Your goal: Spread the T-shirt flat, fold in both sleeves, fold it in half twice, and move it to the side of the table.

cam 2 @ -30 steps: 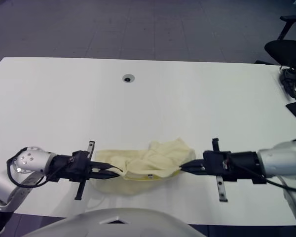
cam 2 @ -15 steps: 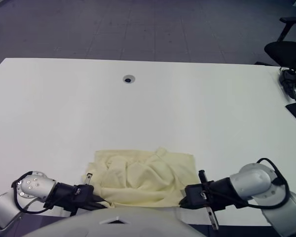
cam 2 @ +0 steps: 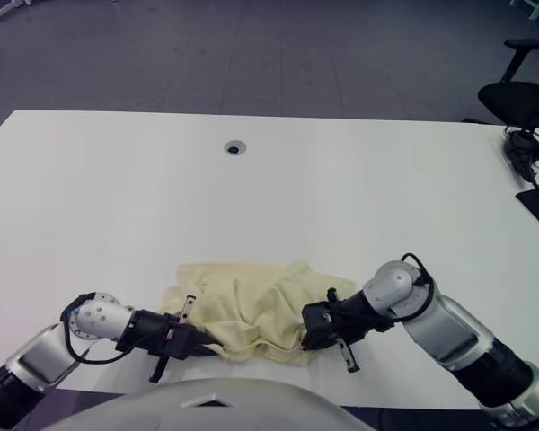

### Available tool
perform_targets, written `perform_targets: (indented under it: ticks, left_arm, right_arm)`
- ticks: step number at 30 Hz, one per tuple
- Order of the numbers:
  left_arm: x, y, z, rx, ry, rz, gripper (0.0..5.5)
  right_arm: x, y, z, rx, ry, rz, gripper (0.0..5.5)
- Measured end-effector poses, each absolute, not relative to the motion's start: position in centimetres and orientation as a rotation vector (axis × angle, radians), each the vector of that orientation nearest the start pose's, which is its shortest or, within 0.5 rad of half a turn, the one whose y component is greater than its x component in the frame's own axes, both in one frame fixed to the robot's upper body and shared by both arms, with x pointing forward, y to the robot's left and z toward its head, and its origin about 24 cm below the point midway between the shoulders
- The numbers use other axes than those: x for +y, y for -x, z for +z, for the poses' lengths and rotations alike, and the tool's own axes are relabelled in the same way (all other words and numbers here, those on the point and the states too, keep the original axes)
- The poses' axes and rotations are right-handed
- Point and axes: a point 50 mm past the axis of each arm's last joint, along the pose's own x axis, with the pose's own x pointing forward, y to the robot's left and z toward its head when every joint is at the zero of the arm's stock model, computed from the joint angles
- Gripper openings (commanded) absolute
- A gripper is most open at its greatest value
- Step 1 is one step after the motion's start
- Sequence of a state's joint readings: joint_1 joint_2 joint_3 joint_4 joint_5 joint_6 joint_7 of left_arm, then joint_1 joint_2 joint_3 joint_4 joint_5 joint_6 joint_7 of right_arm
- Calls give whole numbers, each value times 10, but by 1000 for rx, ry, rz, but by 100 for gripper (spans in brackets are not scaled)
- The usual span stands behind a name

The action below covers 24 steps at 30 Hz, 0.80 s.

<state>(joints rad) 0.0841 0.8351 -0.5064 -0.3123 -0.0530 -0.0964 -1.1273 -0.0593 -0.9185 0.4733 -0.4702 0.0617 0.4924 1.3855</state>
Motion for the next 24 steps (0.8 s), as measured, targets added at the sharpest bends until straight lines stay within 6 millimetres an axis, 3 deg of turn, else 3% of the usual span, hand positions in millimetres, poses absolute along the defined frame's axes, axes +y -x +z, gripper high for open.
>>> perform_targets:
  ticks: [7,15,19,24]
  left_arm:
    - [140,-235,41,165,-980,-1391,0]
    - [123,-321,37,-6,-1251,-925,0]
    - [113,-340,38,-134,-1264,-774,0]
    - [121,-343,47,-186,-1082,-768,0]
  right_arm:
    - [-146,-211,51,628,507,1448,3]
    - [-170,-283,41,464,587,901,3]
    - [-195,-315,39,362,786,594,3]
    - [-203,-304,62,158,869,563,3]
